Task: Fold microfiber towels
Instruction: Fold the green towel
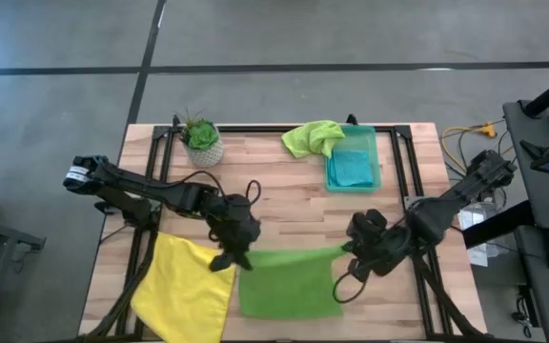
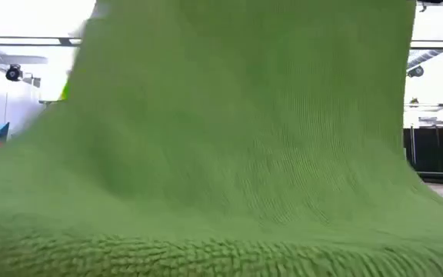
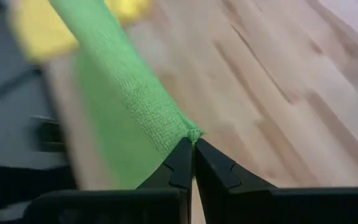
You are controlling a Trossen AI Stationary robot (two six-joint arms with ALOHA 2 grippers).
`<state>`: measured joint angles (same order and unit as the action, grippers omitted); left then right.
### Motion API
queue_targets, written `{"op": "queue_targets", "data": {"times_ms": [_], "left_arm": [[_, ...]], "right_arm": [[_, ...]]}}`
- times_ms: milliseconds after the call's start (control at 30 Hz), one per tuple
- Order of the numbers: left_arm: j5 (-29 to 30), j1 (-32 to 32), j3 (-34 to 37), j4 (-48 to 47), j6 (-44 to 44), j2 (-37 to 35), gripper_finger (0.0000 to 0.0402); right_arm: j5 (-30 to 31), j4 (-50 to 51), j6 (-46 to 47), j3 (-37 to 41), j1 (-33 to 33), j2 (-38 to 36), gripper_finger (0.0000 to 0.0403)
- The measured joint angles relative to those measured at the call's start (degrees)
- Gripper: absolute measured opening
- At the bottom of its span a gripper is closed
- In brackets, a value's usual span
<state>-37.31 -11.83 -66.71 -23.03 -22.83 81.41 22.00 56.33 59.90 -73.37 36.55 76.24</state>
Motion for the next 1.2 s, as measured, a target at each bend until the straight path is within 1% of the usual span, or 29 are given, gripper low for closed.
{"op": "queue_targets", "data": {"times_ms": [67,133,200,300,367,533,600,633,700,733,767,833,900,967,1067,1133,1200], "left_arm": [[-4.2,-0.5,-0.4,0.6,-3.6,-0.5,0.0],[-7.8,-1.0,-0.7,1.7,-7.3,-0.8,0.0],[-11.6,-1.7,-0.8,4.7,-11.1,-0.9,0.0],[-16.8,-3.1,-0.6,11.9,-17.6,-0.9,0.0],[-19.7,-3.9,-0.6,17.5,-21.7,-0.9,0.0],[-23.6,-4.1,-0.4,32.5,-30.1,-1.1,0.0],[-24.0,-4.0,-0.4,35.5,-30.6,-1.4,0.0],[-24.0,-3.7,-0.4,35.0,-30.1,-1.5,0.0],[-23.9,-3.2,0.6,32.0,-26.6,-1.4,0.0],[-23.2,-2.8,1.1,28.8,-23.7,-1.1,0.0],[-21.6,-2.3,1.7,24.8,-20.4,-0.9,0.0],[-16.1,-1.2,3.5,15.7,-13.1,-0.9,0.0],[-7.9,0.2,5.3,7.1,-5.6,-0.9,0.0],[2.8,1.5,7.2,-0.3,0.8,-0.9,0.0],[17.9,3.0,10.0,-4.1,4.6,-0.9,0.0],[24.5,3.8,11.4,-3.6,5.6,-0.9,0.0],[28.8,4.5,12.6,-1.9,6.4,-0.9,0.0]], "right_arm": [[-0.9,-1.3,-1.6,-2.5,0.5,-1.6,0.0008],[-3.8,-3.5,-3.0,-4.8,0.6,-2.6,0.0008],[-8.0,-5.1,-3.4,-6.8,0.7,-3.2,0.0008],[-14.0,-7.1,-3.4,-9.6,0.7,-3.0,0.0008],[-16.7,-9.1,-3.4,-11.2,0.7,-2.8,0.0008],[-18.0,-16.7,-4.9,-14.2,0.7,-2.8,0.0008],[-19.0,-17.6,-5.9,-14.8,0.7,-2.9,0.0008],[-19.6,-17.4,-6.1,-14.8,0.7,-2.9,0.0008],[-20.5,-15.8,-6.3,-14.2,0.7,-2.6,0.0008],[-20.8,-14.1,-6.2,-13.6,0.7,-2.4,0.0008],[-21.0,-12.3,-6.1,-12.9,0.7,-2.2,0.0008],[-21.2,-9.4,-5.7,-10.3,0.5,-2.1,0.0008],[-20.9,-7.3,-5.1,-7.1,-0.4,-2.2,0.0008],[-19.9,-5.0,-4.1,-3.5,-1.8,-2.4,0.0008],[-16.6,-3.9,-4.0,2.6,-4.0,-2.4,0.0008],[-15.3,-4.5,-4.5,6.6,-5.8,-2.4,0.0008],[-13.9,-4.7,-4.9,10.4,-7.5,-2.4,0.0008]]}}
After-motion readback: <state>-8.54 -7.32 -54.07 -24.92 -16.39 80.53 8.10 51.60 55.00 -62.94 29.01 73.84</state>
